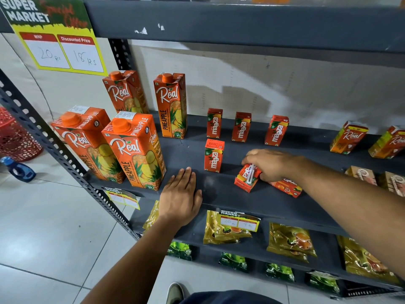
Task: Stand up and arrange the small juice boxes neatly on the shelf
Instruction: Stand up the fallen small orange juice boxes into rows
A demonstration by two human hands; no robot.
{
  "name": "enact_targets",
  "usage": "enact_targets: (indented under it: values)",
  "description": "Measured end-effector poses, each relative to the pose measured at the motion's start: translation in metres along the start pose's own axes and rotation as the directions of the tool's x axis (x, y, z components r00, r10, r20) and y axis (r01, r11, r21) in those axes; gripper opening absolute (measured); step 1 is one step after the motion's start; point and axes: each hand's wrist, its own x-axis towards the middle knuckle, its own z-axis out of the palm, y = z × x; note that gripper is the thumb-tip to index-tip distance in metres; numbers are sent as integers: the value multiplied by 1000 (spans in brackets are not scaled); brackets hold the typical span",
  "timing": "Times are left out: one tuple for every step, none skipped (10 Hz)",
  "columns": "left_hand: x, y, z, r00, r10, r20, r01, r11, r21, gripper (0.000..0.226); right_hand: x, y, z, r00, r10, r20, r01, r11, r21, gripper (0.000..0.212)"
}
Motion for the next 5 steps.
enact_targets:
  values:
    - [0, 0, 0, 1000, -2, 1, 2, 1000, 3, 59, -3, -8, 9, 975, -204, -92, 183, 963, -199, 71]
    - [0, 0, 0, 1000, -3, 2, 3, 1000, 3, 59, -2, -14, 17, 957, -278, -85, 253, 940, -227, 67]
    - [0, 0, 0, 1000, -2, 4, 2, 1000, 3, 59, -2, -14, 14, 969, -230, -95, 221, 971, -90, 61]
    - [0, 0, 0, 1000, 2, 3, -2, 1000, -6, 58, -3, -8, 5, 978, -157, -137, 168, 983, 70, 58]
    - [1, 0, -1, 1000, 1, 5, -1, 1000, -1, 59, -3, -4, -1, 977, -86, -193, 126, 971, 205, 56]
